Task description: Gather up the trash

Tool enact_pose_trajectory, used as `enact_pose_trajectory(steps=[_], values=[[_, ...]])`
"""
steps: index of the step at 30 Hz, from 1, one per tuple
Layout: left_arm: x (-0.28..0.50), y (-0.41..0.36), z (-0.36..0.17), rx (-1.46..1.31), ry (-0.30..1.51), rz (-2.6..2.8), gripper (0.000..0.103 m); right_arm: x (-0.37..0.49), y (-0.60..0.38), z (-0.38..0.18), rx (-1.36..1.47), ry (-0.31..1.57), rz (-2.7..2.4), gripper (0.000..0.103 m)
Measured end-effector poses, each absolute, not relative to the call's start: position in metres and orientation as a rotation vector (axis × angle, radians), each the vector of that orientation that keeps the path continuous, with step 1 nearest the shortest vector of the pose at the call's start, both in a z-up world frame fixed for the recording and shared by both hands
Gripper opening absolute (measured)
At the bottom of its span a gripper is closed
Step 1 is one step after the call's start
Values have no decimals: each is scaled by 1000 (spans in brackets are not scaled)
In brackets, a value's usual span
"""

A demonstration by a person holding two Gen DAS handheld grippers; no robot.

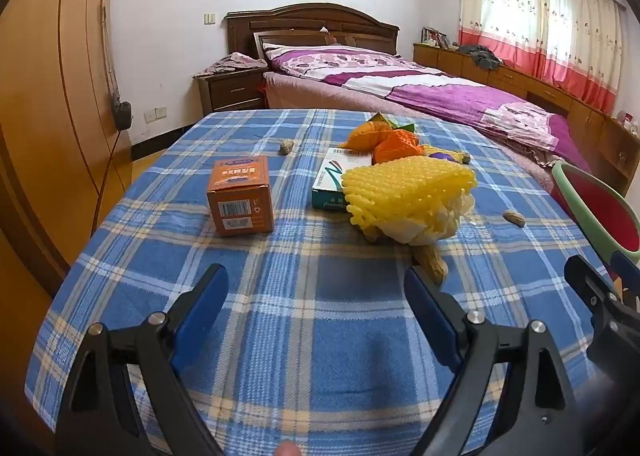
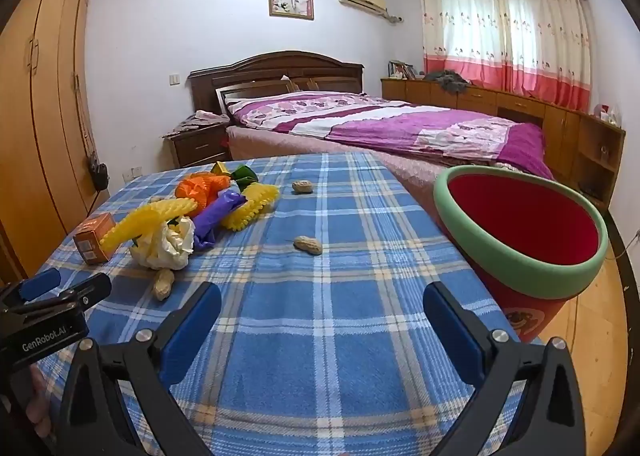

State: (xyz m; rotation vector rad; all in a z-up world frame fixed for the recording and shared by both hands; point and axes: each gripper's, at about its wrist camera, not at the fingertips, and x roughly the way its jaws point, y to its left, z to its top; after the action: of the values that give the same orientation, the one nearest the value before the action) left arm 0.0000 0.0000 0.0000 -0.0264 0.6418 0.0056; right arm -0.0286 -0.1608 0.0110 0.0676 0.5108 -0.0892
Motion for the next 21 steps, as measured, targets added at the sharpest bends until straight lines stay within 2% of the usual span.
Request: enact_pose_trajectory(steps=[21], values=[[0,0,0,-24,646,7,90,-30,-160,12,59,506,-87,103]])
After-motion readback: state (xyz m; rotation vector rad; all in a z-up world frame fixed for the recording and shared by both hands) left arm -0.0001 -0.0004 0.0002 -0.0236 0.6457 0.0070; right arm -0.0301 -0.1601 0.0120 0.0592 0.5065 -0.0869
